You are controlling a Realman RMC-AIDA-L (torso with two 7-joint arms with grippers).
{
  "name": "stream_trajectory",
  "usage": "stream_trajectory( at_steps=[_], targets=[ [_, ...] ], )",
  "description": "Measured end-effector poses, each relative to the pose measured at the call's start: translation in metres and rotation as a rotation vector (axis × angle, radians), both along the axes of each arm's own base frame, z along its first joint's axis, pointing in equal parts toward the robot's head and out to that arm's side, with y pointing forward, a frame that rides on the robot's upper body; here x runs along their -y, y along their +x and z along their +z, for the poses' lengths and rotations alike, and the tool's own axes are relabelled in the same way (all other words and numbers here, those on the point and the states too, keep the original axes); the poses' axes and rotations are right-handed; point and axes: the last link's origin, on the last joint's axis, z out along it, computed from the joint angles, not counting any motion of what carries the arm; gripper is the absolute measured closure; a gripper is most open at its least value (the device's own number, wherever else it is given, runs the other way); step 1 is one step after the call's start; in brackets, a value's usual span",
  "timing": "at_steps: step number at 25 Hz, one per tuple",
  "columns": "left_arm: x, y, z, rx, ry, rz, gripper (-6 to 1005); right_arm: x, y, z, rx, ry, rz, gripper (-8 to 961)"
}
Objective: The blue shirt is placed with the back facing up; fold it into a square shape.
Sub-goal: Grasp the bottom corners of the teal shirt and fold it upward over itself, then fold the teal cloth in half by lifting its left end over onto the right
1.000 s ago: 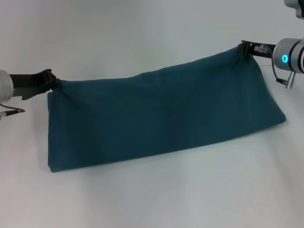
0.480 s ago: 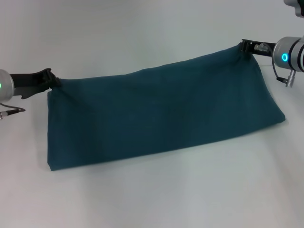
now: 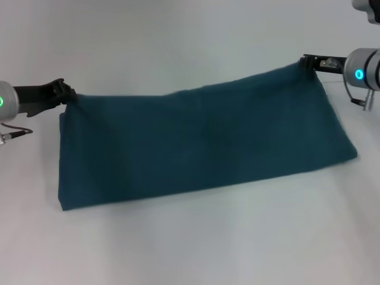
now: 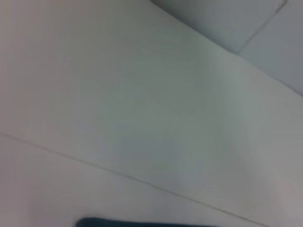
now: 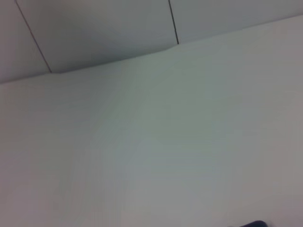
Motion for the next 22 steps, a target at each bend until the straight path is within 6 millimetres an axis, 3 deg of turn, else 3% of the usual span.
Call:
stream_trajectory(
  at_steps=[5,7,13,16,18,19,22],
  targets=[
    [0.0,-0.008,0.003,0.012,0.034,0.037,860,-0.003,0.014,0.02,0.007,0.026,-0.037,732],
    [0.001,-0.01,0.004,0.016,0.037,0.045,790,-0.004,0.019,0.031,-0.002,0.041,-0.056,730],
    [0.009,-0.02,0.009,0.036,0.039,0.064,553,0.008,0.03,0.053,-0.094,-0.012,-0.076,480],
    [0.02,-0.022,0.013,0.103,0.02,0.051,407,0.028,0.032,0.057,-0.214,-0.085,-0.06,359],
    [0.03,-0.023,0.016,0.166,0.01,0.036,402,0.05,0.036,0.057,-0.332,-0.138,-0.037,278],
    [0.044,-0.025,0.016,0.252,0.001,0.014,399,0.058,0.036,0.057,-0.382,-0.154,-0.021,287],
    [0.058,-0.031,0.015,0.326,-0.004,0.011,391,0.09,0.047,0.059,-0.541,-0.179,0.043,315]
  ],
)
